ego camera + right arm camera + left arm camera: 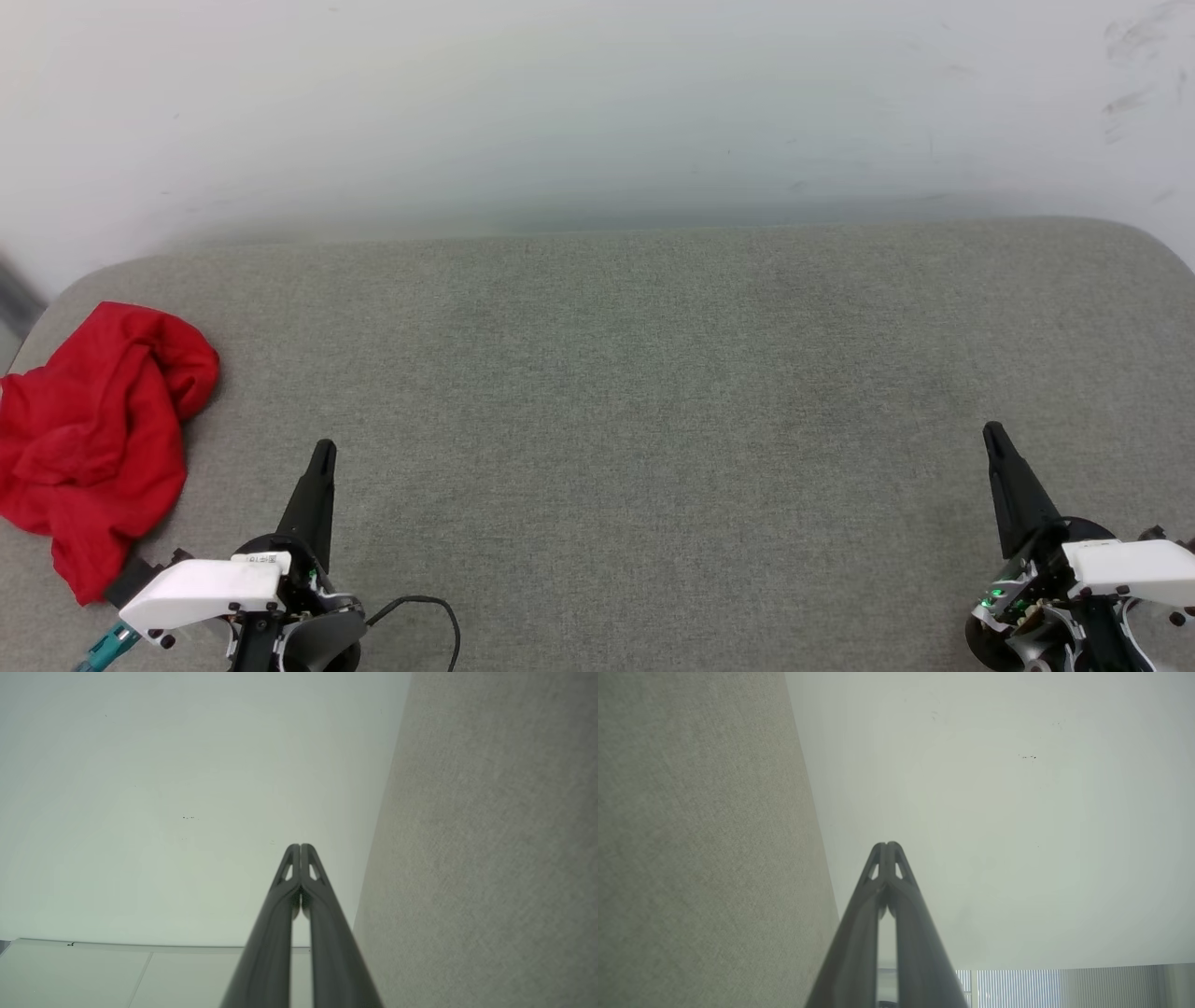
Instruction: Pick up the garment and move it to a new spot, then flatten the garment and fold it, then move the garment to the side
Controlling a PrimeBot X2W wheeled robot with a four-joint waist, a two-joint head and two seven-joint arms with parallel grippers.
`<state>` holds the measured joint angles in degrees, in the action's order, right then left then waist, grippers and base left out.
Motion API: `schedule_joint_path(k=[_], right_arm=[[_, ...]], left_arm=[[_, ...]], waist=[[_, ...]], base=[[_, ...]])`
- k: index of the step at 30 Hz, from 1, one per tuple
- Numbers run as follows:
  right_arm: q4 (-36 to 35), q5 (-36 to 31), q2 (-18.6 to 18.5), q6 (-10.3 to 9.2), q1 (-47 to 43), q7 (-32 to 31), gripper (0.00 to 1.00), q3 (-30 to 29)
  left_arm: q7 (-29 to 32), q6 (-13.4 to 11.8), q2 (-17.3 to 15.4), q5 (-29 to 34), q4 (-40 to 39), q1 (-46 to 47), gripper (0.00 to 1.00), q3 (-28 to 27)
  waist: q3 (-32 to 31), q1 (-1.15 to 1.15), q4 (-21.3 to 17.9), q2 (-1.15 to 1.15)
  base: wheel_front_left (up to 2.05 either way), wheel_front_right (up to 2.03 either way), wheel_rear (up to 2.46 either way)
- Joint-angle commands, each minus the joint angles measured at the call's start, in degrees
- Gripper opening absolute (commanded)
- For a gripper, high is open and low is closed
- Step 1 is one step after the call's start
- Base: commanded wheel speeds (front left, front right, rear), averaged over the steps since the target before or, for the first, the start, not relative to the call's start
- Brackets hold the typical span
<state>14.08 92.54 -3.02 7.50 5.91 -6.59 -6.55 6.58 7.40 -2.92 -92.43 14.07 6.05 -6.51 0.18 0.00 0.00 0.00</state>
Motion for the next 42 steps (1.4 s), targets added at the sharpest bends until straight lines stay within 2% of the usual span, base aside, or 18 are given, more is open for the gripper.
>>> schedule_joint_path(k=[1, 42], right_arm=[[0.06, -0.28, 0.23, -0.02, 0.67, -0.05, 0.0, 0.02], [0.05, -0.27, 0.23, -0.02, 0.68, -0.04, 0.0, 0.04]], left_arm=[[0.09, 0.19, 0.05, 0.06, 0.03, 0.4, 0.0, -0.12], [0.08, 0.19, 0.05, 0.06, 0.03, 0.4, 0.0, -0.11]], waist=[[0.0, 0.0, 0.0, 0.0], [0.0, 0.0, 0.0, 0.0]], base=[[0.0, 0.0, 0.0], [0.0, 0.0, 0.0]])
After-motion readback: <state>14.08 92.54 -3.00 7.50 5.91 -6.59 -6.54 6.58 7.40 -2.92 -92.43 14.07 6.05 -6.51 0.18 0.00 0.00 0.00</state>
